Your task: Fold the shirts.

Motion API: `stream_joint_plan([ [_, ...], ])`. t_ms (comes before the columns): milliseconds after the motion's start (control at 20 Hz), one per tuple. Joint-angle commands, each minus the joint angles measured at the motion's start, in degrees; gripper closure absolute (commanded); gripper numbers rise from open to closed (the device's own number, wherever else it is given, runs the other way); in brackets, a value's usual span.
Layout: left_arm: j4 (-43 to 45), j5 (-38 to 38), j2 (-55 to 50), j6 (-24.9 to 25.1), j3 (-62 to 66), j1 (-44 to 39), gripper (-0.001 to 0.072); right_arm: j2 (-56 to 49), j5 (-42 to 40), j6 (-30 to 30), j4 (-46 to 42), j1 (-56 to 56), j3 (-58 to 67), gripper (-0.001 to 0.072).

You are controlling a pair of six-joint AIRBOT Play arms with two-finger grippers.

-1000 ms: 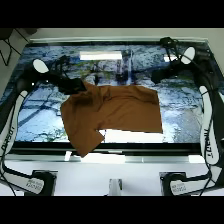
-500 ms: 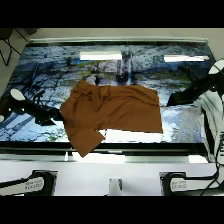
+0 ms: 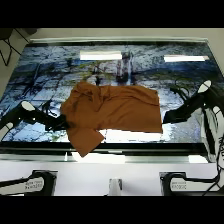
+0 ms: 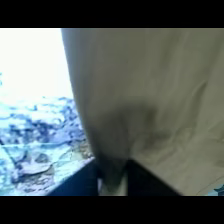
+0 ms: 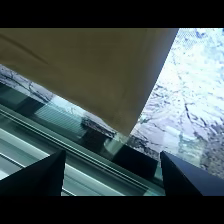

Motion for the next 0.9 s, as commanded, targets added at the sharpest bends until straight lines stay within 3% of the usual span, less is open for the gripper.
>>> stream_joint_plan([
  [0, -0.5, 2.6, -0.4, 0.6, 0.4, -0.7, 0.0669, 0.7, -3.0, 0.4, -0.6, 0.0, -7.0, 0.0097],
  [400, -0.5, 2.4, 2.9, 0.6, 2.5, -0.7, 0.067, -0.9, -14.8, 3.0, 6.5, 0.0, -12.4, 0.0109],
  [600, -0.5, 2.4, 3.6, 0.6, 2.5, -0.7, 0.067, -2.4, -16.0, 3.0, 9.5, 0.0, -12.4, 0.0266],
  [850, -0.5, 2.4, 3.7, 0.6, 2.5, -0.7, 0.067, -2.9, -16.2, 4.5, 8.8, 1.9, -12.4, 0.0382],
])
